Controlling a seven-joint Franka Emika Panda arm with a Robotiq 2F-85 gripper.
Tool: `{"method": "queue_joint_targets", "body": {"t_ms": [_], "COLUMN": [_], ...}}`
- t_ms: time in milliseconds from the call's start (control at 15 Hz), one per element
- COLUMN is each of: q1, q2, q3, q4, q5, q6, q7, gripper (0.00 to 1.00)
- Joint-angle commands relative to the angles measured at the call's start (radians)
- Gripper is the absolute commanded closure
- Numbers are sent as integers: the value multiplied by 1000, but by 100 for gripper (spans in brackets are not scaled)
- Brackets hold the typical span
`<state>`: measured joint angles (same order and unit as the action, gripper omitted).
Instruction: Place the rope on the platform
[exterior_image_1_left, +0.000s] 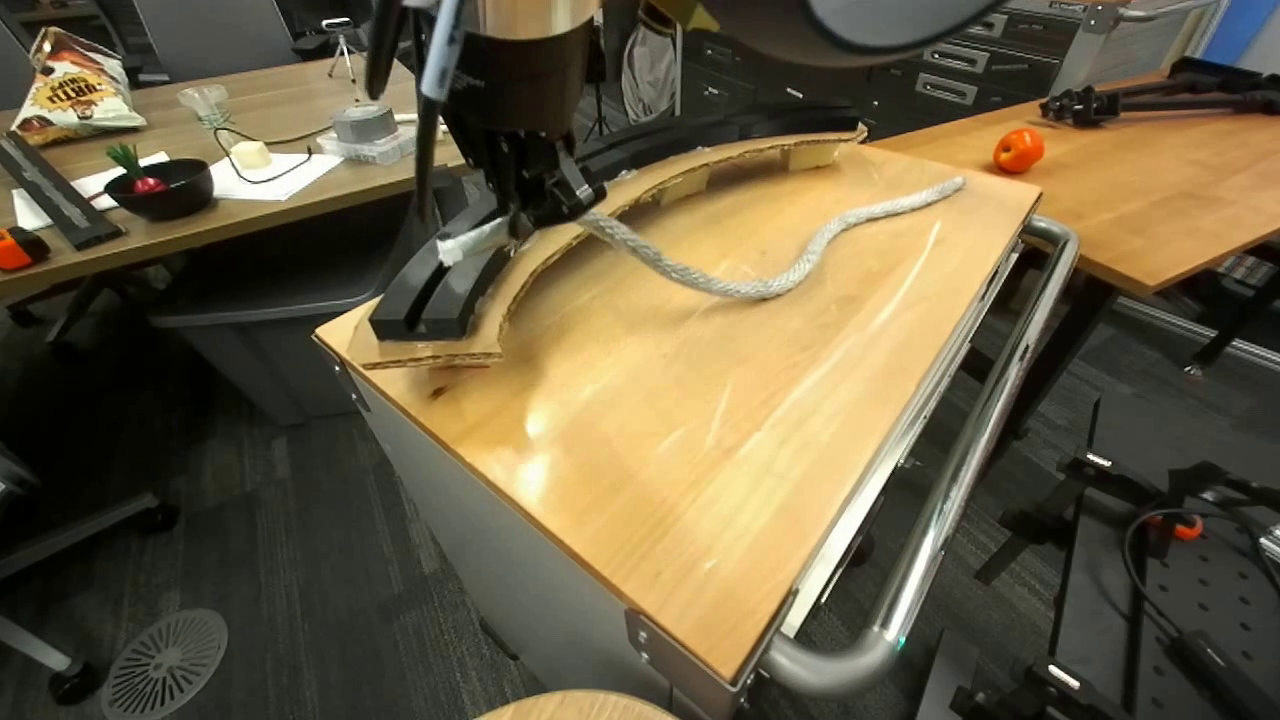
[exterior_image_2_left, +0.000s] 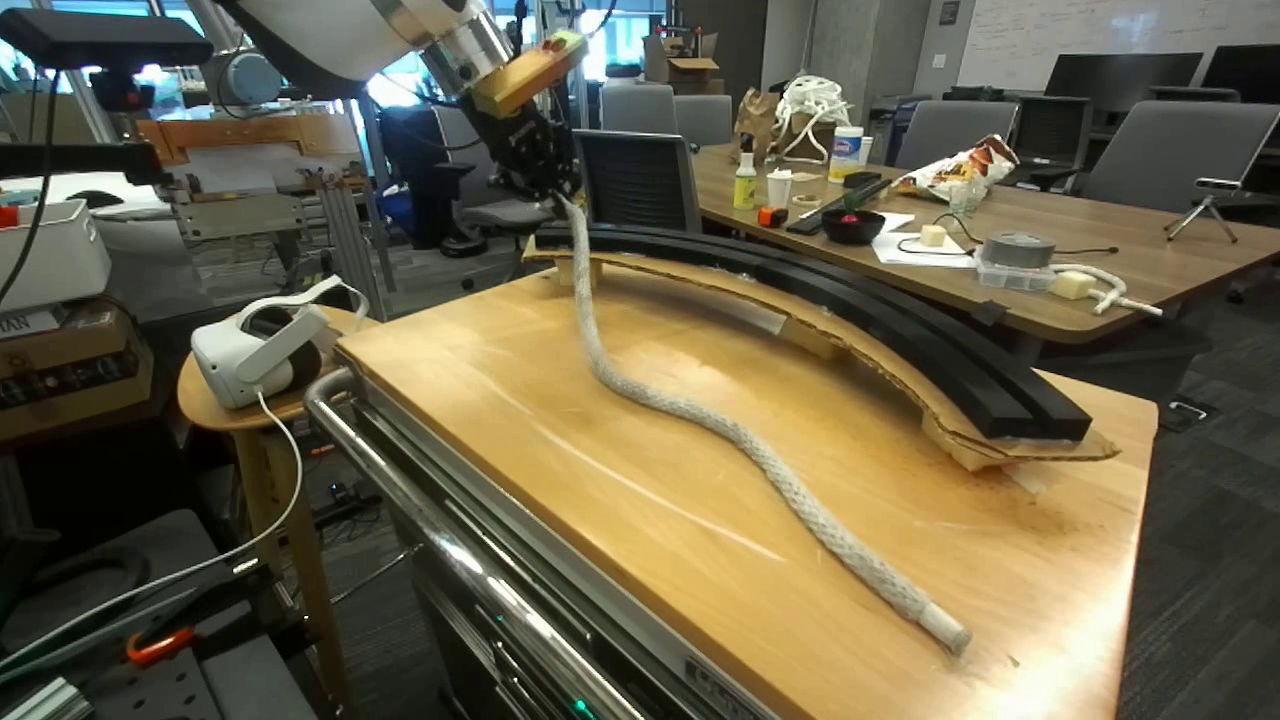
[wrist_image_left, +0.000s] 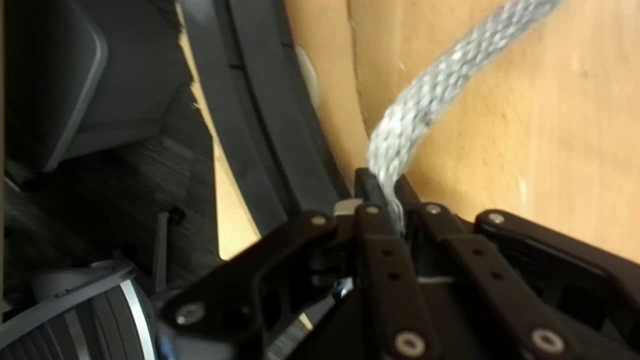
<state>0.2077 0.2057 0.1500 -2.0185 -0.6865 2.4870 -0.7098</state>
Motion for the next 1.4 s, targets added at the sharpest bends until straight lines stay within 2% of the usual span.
{"method": "queue_joint_targets", "body": {"t_ms": [0,200,333,600,667,733,1067,1333], "q1": [4,-20,-51,-101,-136,-116,-140,-145], "q2": [73,102,117,148,163,175,217,234], "q3": [-39,-48,-26,26,64,37,74,112], "q4": [134,192,212,224,239,263,323,364], "q5": [-219,-325,-287,-127,-95,-61,150,352], "q6": [-70,-64,-25,35,26,16,2,-66], "q7": [10,-35,-147,-452,-526,-585,-903,-1166], "gripper": [98,98,98,98,98,98,98,98]}}
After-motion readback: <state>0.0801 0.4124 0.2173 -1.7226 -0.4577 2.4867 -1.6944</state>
